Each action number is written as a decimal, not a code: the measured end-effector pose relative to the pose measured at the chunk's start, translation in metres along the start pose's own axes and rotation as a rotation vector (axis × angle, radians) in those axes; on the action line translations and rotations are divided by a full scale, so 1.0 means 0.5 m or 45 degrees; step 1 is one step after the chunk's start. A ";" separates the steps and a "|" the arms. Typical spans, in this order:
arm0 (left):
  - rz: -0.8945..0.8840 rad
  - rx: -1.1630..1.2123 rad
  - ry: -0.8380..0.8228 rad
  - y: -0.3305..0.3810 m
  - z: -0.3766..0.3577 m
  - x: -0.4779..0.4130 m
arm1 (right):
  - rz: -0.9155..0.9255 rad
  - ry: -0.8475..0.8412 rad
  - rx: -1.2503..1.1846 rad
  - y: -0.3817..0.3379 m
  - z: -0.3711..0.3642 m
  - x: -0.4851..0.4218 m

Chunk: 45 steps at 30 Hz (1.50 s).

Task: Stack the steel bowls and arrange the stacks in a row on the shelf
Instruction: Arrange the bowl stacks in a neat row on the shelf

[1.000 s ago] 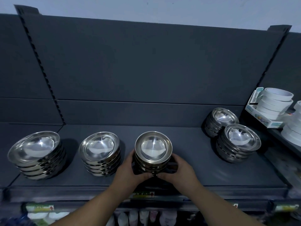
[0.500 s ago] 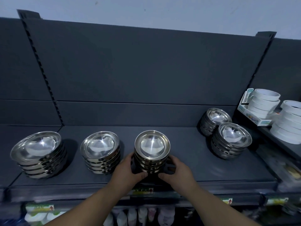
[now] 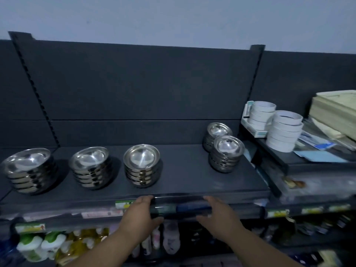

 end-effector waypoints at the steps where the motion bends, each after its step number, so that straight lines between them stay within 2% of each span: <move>1: -0.020 0.008 -0.012 0.029 -0.011 0.014 | -0.015 -0.012 -0.001 0.023 0.024 0.023; 7: -0.086 0.031 -0.101 0.179 -0.070 0.068 | -0.169 0.009 0.061 0.158 0.159 0.138; 14: -0.158 0.008 -0.071 0.305 -0.094 0.044 | -0.195 0.161 0.066 0.230 0.261 0.172; 21: -0.160 0.062 -0.054 0.350 -0.085 -0.100 | -0.162 0.169 0.013 0.219 0.300 0.062; 32: -0.123 0.193 -0.183 0.334 -0.090 -0.362 | -0.157 0.175 -0.048 0.169 0.307 -0.229; 39: -0.228 0.272 -0.192 0.356 -0.101 -0.422 | -0.096 0.180 -0.127 0.175 0.309 -0.314; 45: -0.118 0.362 -0.145 0.374 -0.116 -0.402 | 0.041 0.137 -0.237 0.179 0.300 -0.327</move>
Point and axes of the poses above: each hand's wrist, its own x-axis away from the middle knuckle, its own z-axis out of the back of the hand, y = z × x, the point moved 1 cm from there along -x, towards the middle knuckle, and after that the axes turned 13 degrees about -x, right-handed, at the moved point
